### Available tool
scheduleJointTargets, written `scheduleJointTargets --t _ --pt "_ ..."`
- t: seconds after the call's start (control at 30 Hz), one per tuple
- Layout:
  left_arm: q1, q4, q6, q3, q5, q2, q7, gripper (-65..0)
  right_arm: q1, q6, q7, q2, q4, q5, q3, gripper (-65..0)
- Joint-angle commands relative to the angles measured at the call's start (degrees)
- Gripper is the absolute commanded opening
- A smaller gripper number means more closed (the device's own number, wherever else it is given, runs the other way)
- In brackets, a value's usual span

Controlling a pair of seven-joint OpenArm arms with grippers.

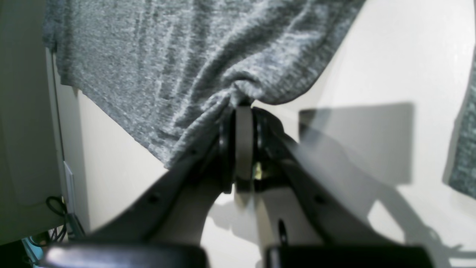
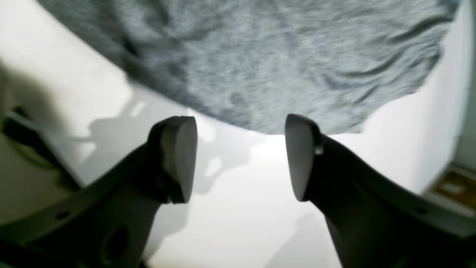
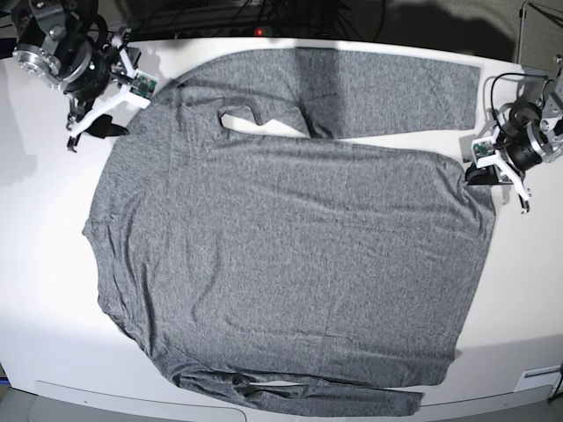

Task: Fold the T-shirt properly
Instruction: 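Grasp the shirt edge near the collar with the right gripper, then lift the sleeve with the right gripper and fold it across the body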

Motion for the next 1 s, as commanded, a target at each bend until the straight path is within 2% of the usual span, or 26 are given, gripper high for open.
scheduleJointTargets --t 0.0,0.17,0.3,0.4,0.6,0.9,0.97 --pt "0.13 0.02 -2.05 0.15 1.33 -0.68 0.83 -65.0 -0.02 -0.56 1.36 0.85 0.85 0.02 0.28 -27.7" --pt "0.13 0.02 -2.03 0.15 1.33 -0.68 0.85 -65.0 0.0 -0.56 2.4 0.85 -0.79 -2.69 -0.46 -27.7" --pt "0.13 0.02 -2.05 0.15 1.33 -0.68 0.85 -65.0 0.0 -0.56 5.73 0.85 -2.67 -5.18 -2.32 -27.8" --pt "0.13 0.02 -2.05 0.15 1.33 -0.68 0.85 -65.0 0.74 -0.56 7.63 0.85 -4.81 -9.29 -5.25 -27.8" --pt "0.15 0.02 -2.03 0.15 1.33 -0.68 0.85 -65.0 6.62 -0.56 7.43 0.83 -11.17 -12.2 -12.87 -28.0" --pt "0.15 0.02 -2.05 0.15 1.33 -0.68 0.85 -65.0 8.41 -0.56 5.64 0.83 -13.4 -12.15 -17.68 -46.0" --pt "0.15 0.02 -2.05 0.15 1.31 -0.68 0.85 -65.0 8.41 -0.56 4.76 0.83 -13.4 -12.15 -17.7 -52.0"
